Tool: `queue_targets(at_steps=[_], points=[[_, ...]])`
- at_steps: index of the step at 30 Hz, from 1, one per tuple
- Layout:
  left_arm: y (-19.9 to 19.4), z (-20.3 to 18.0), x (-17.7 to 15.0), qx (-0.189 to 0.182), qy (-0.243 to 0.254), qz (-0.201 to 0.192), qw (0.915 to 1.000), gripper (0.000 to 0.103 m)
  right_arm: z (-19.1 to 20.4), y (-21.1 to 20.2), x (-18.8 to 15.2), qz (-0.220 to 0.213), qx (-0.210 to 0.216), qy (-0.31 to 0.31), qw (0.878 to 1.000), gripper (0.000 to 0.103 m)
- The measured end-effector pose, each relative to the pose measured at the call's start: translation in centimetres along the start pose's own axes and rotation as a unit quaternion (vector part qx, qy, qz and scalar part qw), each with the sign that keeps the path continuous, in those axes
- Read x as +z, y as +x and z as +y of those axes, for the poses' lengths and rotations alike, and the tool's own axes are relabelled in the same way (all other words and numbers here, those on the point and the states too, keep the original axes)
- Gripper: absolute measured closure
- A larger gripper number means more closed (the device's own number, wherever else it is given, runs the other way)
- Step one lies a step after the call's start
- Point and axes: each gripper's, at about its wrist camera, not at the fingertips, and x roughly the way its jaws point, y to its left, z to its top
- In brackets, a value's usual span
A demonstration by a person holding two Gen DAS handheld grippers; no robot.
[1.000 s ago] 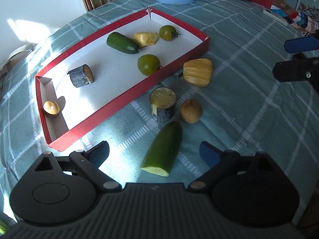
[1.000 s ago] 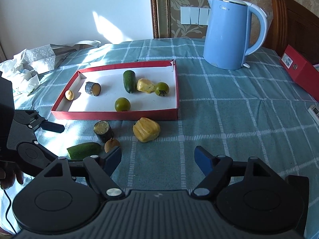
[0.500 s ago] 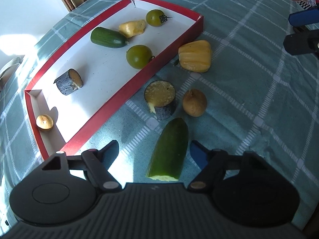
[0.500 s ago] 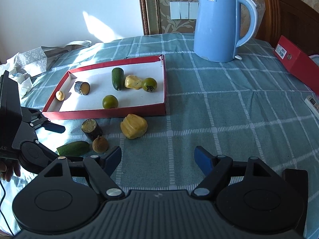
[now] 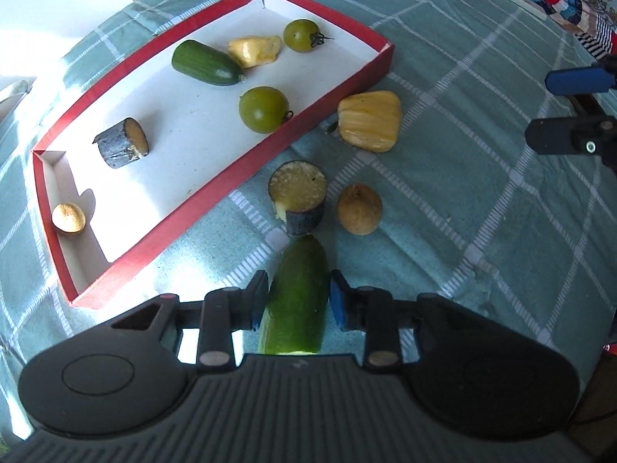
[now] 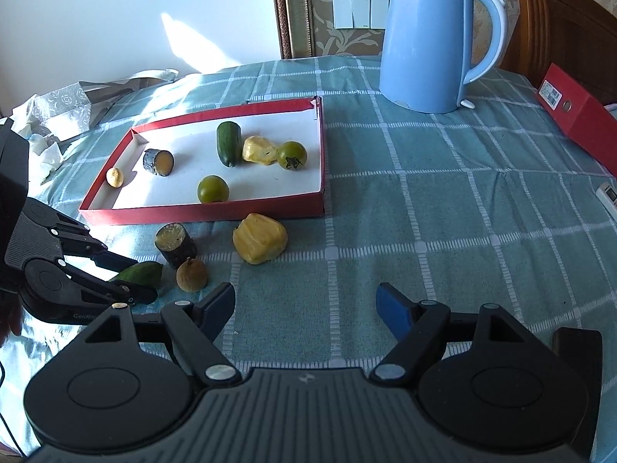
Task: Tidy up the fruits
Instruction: 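Close the left gripper on the long cucumber piece while the right moves to the jackfruit chunk, then lift the long cucumber with the left gripper while the right grasps the yellow jackfruit chunk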
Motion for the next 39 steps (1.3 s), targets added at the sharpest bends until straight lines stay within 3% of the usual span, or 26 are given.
queue_targets(at_steps=[6, 12, 18, 22, 34, 39], points=[[-3.5, 1.5, -1.4, 0.026, -0.072, -0.037, 0.9964, 0.074, 0.3, 1.1, 0.6, -0.010, 0.019, -0.022, 1.000, 0.023], [-7.1, 1.7, -3.2, 0.053, -0.132, -0.060, 0.9880, 0.074, 1.5, 3.8, 1.8, -0.027, 0.025, -0.109, 0.993, 0.023], [-8.7, 1.1, -3.9, 0.068, -0.138, -0.060, 0.9862, 0.074, 2.4, 7.0, 3.0, -0.009, 0.052, -0.164, 0.985, 0.025], [-9.1, 0.8, -4.2, 0.075, -0.145, -0.060, 0.9847, 0.074, 2.9, 8.7, 3.2, 0.011, 0.068, -0.184, 0.981, 0.040], [-9.7, 0.8, -4.5, 0.094, -0.161, -0.062, 0.9805, 0.074, 3.9, 10.8, 4.0, 0.035, 0.081, -0.214, 0.973, 0.041], [-9.8, 0.7, -4.5, 0.094, -0.160, -0.060, 0.9807, 0.074, 4.2, 11.9, 4.1, 0.052, 0.076, -0.222, 0.971, 0.054]])
